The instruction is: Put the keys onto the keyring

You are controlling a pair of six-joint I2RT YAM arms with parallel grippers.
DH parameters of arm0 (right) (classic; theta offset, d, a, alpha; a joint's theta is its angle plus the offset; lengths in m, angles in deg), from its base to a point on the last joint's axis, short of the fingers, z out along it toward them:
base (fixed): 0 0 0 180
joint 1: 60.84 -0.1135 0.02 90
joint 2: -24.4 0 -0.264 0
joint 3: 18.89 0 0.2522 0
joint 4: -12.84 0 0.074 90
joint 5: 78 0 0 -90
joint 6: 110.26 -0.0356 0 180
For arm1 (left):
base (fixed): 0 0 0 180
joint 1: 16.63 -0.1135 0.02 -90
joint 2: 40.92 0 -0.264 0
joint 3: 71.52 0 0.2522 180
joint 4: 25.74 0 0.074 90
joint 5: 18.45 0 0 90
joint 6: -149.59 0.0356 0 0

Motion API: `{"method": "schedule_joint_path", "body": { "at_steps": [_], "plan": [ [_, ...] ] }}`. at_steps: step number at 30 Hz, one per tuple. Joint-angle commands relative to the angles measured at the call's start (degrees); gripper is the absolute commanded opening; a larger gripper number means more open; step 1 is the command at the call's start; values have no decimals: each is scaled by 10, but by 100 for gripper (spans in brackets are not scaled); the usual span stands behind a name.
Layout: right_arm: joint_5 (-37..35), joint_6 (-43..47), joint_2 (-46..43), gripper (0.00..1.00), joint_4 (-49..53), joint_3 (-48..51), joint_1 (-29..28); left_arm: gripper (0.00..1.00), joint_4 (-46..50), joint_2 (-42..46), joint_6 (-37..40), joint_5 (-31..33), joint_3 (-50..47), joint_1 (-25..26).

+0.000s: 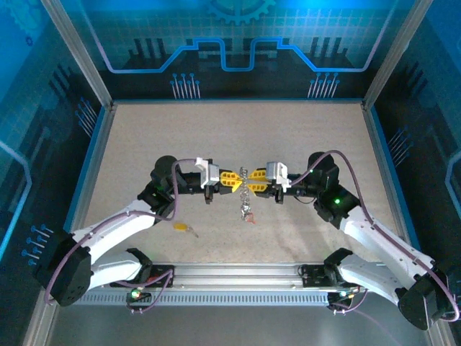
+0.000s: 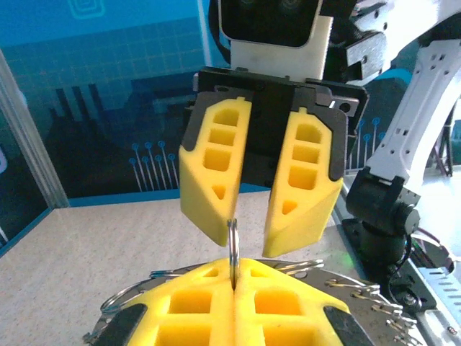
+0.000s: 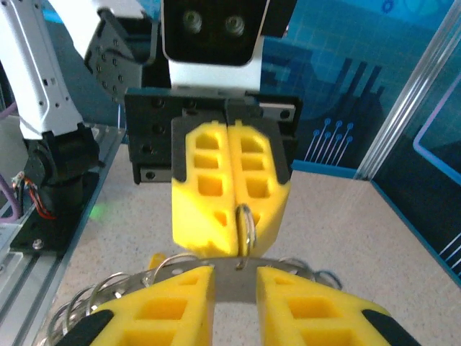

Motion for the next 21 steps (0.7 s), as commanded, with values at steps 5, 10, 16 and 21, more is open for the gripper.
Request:
{"method": "schedule_joint_path", "body": {
  "at_steps": [5,10,16,21],
  "plan": [
    [19,-37,6,22,-44,-2,7,0,-70,-6,-28,-32,0,1],
    [27,-55,17,24,-57,-5,7,0,-74,-12,-39,-47,6,3],
    [44,-57,28,20,-55,-15,7,0,-72,-14,-36,-47,11,6],
    [42,-50,30,7,-50,-15,5,0,-81,-22,-36,-44,13,9]
  ]
}}
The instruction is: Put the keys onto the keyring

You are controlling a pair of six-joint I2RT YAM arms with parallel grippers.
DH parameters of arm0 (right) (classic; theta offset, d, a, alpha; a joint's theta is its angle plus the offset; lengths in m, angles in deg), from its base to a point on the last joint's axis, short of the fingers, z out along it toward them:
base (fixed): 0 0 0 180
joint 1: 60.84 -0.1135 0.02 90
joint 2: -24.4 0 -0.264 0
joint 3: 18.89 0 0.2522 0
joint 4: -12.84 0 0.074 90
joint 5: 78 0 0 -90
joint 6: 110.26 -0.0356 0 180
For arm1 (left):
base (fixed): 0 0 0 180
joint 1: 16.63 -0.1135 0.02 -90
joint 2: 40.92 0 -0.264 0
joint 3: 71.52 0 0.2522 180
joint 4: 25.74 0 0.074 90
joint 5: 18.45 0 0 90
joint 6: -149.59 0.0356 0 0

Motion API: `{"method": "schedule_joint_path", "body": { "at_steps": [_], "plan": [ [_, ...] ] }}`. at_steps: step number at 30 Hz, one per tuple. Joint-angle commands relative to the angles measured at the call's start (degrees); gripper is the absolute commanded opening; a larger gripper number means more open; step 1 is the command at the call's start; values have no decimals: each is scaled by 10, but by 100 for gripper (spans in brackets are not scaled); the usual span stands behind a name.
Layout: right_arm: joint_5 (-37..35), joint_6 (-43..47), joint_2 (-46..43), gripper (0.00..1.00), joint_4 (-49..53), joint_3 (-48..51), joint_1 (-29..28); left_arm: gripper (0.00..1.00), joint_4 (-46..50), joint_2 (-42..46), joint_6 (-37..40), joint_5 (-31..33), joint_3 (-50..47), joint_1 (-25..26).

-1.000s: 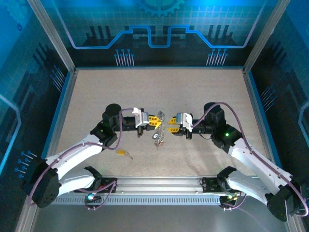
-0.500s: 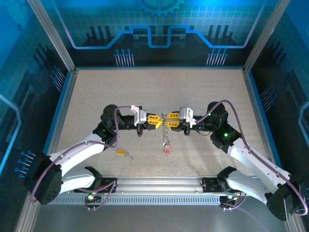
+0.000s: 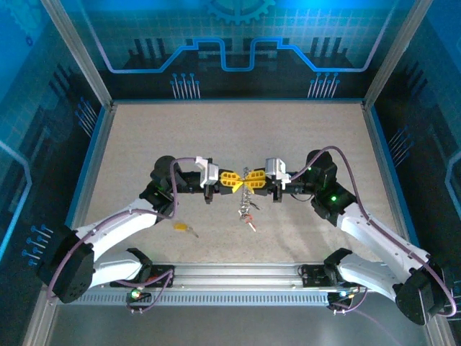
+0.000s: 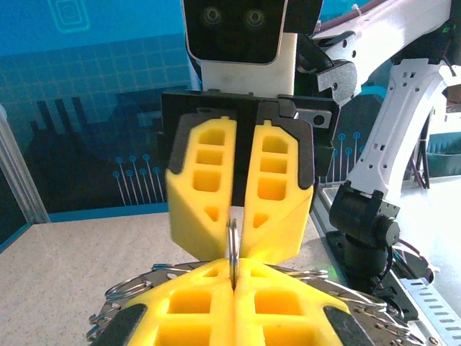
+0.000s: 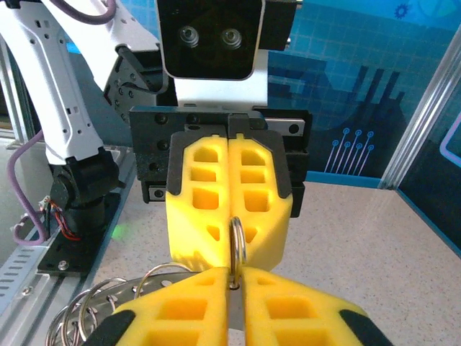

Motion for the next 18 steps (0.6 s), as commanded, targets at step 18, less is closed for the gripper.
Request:
{"method": "schedule_joint_path", "body": {
  "at_steps": [18],
  "plan": [
    [-39,56,-7,0,86,-31,-4,21,236,41,157,37,62,11]
  ]
}}
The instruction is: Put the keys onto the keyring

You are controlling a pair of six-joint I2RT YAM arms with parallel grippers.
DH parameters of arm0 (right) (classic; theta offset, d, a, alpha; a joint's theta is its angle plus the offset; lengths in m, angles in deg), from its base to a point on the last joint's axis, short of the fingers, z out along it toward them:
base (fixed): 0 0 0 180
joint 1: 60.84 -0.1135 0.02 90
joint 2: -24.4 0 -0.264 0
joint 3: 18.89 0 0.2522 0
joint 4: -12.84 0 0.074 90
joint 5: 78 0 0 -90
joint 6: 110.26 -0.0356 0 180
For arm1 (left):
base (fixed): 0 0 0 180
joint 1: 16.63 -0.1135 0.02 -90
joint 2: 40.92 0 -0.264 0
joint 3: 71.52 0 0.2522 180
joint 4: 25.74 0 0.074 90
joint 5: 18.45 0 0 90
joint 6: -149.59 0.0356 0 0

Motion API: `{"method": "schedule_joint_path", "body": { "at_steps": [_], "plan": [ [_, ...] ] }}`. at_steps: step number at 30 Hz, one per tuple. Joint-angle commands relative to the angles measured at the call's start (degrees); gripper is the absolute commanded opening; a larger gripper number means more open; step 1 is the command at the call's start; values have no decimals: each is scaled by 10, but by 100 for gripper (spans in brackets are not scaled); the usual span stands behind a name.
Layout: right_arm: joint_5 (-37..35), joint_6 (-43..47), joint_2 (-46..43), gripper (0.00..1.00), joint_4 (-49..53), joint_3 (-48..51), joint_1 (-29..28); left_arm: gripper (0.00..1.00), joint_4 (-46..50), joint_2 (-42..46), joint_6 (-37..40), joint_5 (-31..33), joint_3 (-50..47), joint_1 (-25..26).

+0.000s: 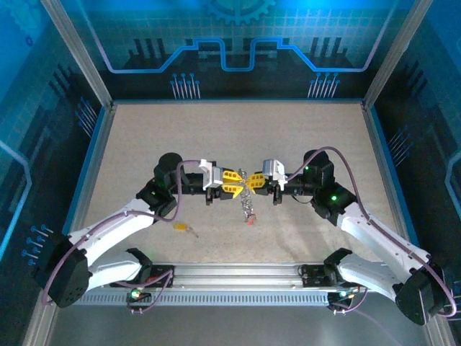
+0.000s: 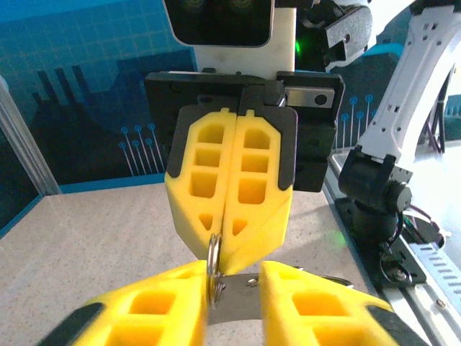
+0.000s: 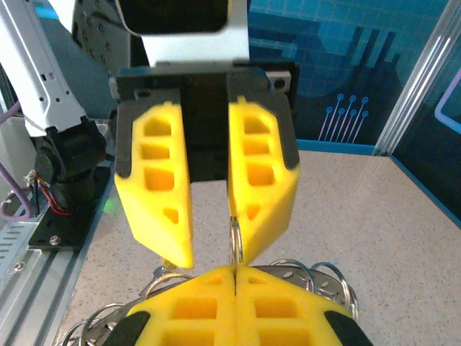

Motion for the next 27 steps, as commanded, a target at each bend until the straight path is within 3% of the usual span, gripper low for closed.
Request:
{"method": "schedule_joint_path", "body": {
  "at_steps": [1,4,7,13,21,25,27],
  "plan": [
    [-5,19,-6,0,15,-25,-4,21,69,12,50,7,29,3],
    [-17,35,-6,0,35,-27,-7,20,65,8,52,12,30,7],
    [-23,45,-6,0,52,-34,-9,11,68,5,61,15,31,11],
    [-20,45,-6,0,52,-37,-12,11,144,0,112,41,50,22],
    [-19,45,1,0,49,-34,-17,23,168,-10,128,55,58,31],
    [-23,46,2,0,49,-31,-17,1,196,-12,147,59,66,32],
    [-23,50,2,0,54,-31,-18,0,199,-9,152,62,66,32]
  ]
}}
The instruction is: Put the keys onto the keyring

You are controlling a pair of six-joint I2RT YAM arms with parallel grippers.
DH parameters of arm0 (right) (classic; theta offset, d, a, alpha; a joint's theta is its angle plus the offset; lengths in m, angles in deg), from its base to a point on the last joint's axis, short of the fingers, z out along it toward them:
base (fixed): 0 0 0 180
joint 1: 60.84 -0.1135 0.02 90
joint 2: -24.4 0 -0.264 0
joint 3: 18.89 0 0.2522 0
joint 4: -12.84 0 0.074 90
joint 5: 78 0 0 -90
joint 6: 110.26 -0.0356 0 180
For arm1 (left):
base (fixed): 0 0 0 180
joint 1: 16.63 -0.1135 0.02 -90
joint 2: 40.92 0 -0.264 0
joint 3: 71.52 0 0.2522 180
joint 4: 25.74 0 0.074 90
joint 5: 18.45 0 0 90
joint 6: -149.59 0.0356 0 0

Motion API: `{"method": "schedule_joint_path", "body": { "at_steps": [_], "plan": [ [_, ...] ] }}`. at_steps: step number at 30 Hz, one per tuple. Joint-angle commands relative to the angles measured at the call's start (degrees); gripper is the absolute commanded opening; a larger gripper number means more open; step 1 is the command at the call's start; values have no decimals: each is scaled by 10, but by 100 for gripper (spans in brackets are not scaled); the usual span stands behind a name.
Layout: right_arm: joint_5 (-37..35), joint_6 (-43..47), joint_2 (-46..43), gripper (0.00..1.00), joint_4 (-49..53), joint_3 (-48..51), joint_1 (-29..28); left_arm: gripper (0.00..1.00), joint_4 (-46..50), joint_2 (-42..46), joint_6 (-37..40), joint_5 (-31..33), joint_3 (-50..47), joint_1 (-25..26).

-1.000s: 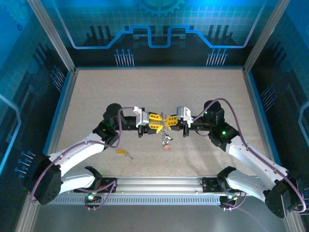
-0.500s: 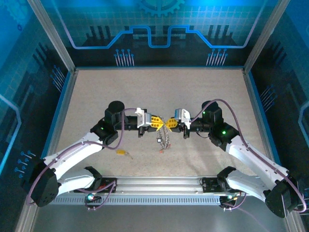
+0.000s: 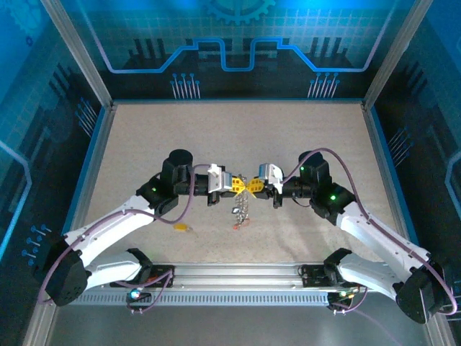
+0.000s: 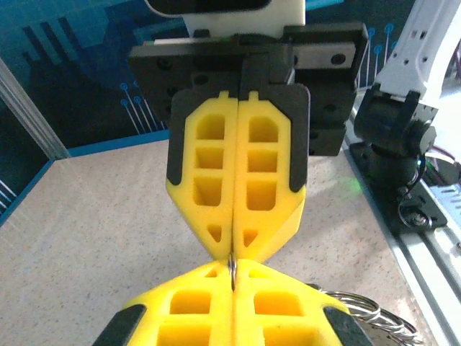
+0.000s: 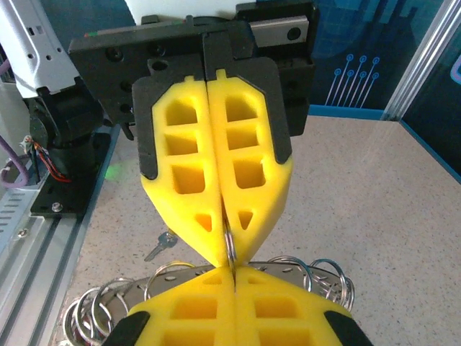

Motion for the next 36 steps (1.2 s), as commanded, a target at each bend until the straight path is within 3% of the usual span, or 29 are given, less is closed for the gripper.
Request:
{"method": "schedule_joint_path", "body": {
  "at_steps": [1,6,8,14,21,31,36],
  "plan": [
    [4,10,-2,0,-16,-23,-7,0,30,0,25,2,16,5],
    [0,12,-1,0,-3,-22,-6,0,28,12,29,-2,17,5],
    [24,6,4,17,-3,-22,1,0,10,15,14,-12,13,5],
    [42,-38,-10,22,-78,20,17,0,-132,24,-79,-28,-17,4],
    [32,-77,-25,22,-137,44,18,0,-280,4,-170,-38,-31,5],
    [14,-111,-44,22,-203,55,30,0,-288,-18,-177,-56,-23,6],
    [29,-92,-59,22,-167,39,29,0,-293,-21,-185,-60,-22,5]
  ]
}}
